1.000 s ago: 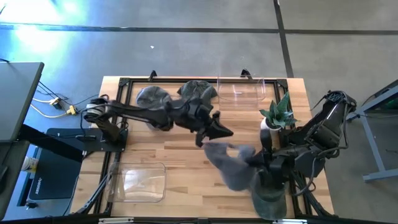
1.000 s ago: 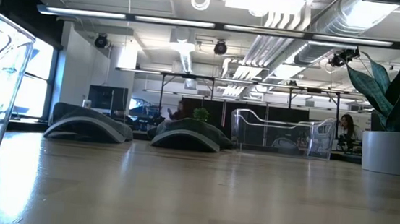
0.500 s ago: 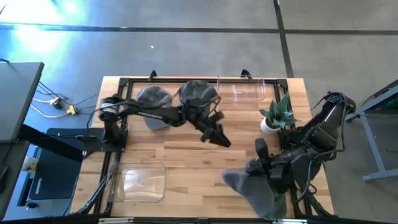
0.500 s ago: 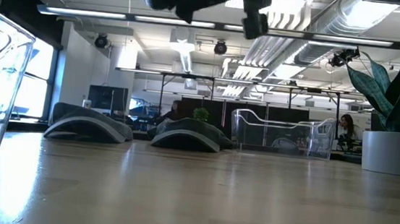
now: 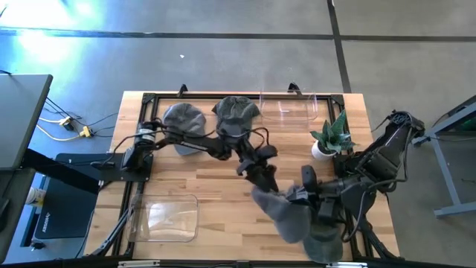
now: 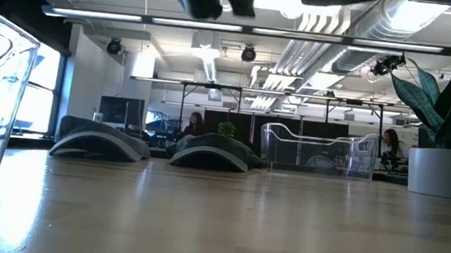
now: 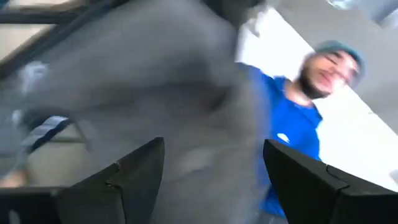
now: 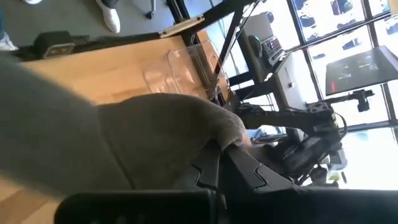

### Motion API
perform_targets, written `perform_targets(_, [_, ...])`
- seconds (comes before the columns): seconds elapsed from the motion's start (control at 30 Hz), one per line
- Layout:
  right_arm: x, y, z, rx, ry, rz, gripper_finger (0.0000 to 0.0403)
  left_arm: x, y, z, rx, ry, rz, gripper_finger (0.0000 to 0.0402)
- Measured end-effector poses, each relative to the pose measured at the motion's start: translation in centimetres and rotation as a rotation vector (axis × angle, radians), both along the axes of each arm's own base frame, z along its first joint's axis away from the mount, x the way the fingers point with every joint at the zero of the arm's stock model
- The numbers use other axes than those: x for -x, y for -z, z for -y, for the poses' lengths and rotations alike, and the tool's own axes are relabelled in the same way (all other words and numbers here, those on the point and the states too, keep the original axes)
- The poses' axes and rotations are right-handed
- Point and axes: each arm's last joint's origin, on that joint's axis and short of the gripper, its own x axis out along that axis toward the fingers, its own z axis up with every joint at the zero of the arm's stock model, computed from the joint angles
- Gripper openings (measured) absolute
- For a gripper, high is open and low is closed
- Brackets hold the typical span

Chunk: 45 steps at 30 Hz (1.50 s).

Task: Pick & Place hat
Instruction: Put the bottom gray cap into the top transparent bin

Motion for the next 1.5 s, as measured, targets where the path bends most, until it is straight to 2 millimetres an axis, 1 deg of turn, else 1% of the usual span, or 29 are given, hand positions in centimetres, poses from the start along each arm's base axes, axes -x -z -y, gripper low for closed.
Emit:
perform_targets(0.07, [-0.1, 0.0, 0.1, 0.005, 0.014, 0.002, 0.0001, 0.0, -1.6, 0.7, -0.012, 0.017, 0.086, 0.0255])
perform_targets(0.13, [0.0, 0.1, 0.1, 0.007, 0.019, 0.001, 0.0001, 0.0, -2.6, 1.3, -0.025, 0.05, 0.121, 0.024])
perform_targets(0.33, [0.3, 0.1, -0.4, 0.01, 0.004, 0.004, 0.0002, -0.1, -5.6, 1.8, -0.031, 0.047, 0.203, 0.0187])
perform_targets(0.5, [0.6, 0.1, -1.1, 0.016, -0.007, 0.014, 0.0002, 0.0, -7.2, 1.5, -0.06, 0.08, 0.249, 0.0139])
perform_targets(0.57, [0.6, 0.4, -1.6, 0.03, -0.028, 0.005, 0.0002, 0.0, -7.7, 1.0, -0.075, 0.069, 0.265, 0.0122])
perform_targets(0.67, [0.4, 1.1, -2.4, 0.092, -0.065, -0.005, 0.0002, -0.4, -7.7, 0.0, -0.103, 0.026, 0.269, 0.0102])
perform_targets(0.73, [0.2, 1.5, -3.0, 0.151, -0.088, -0.007, 0.0002, -0.8, -7.4, -0.5, -0.124, -0.027, 0.267, 0.0096])
perform_targets(0.8, [0.1, 2.0, -3.5, 0.214, -0.104, -0.002, 0.0002, -1.3, -6.7, -1.0, -0.152, -0.075, 0.229, 0.0099])
perform_targets(0.87, [0.0, 2.2, -4.0, 0.259, -0.108, 0.014, 0.0002, -1.7, -5.8, -1.1, -0.192, -0.09, 0.183, 0.011])
perform_targets(1.03, [-0.1, 1.9, -4.2, 0.3, -0.102, 0.055, 0.0001, -2.3, -3.9, -1.0, -0.262, -0.154, 0.064, 0.0169])
perform_targets(1.13, [-0.2, 1.7, -4.2, 0.332, -0.091, 0.088, 0.0001, -2.3, -3.9, -0.7, -0.281, -0.154, 0.094, 0.0207])
perform_targets(1.2, [-0.4, 1.4, -4.3, 0.346, -0.09, 0.117, 0.0001, -2.3, -4.0, -0.6, -0.297, -0.16, 0.125, 0.0226])
perform_targets(1.3, [-0.6, 1.2, -4.2, 0.378, -0.08, 0.141, 0.0001, -2.3, -3.8, -0.6, -0.31, -0.163, 0.146, 0.0238])
perform_targets(1.43, [-0.6, 1.0, -4.0, 0.405, -0.038, 0.156, 0.0002, -2.7, -3.1, -0.3, -0.298, -0.114, 0.157, 0.0241])
perform_targets(1.5, [-0.5, 0.8, -3.8, 0.409, -0.014, 0.165, 0.0002, -2.6, -3.3, 0.1, -0.286, -0.107, 0.175, 0.0241])
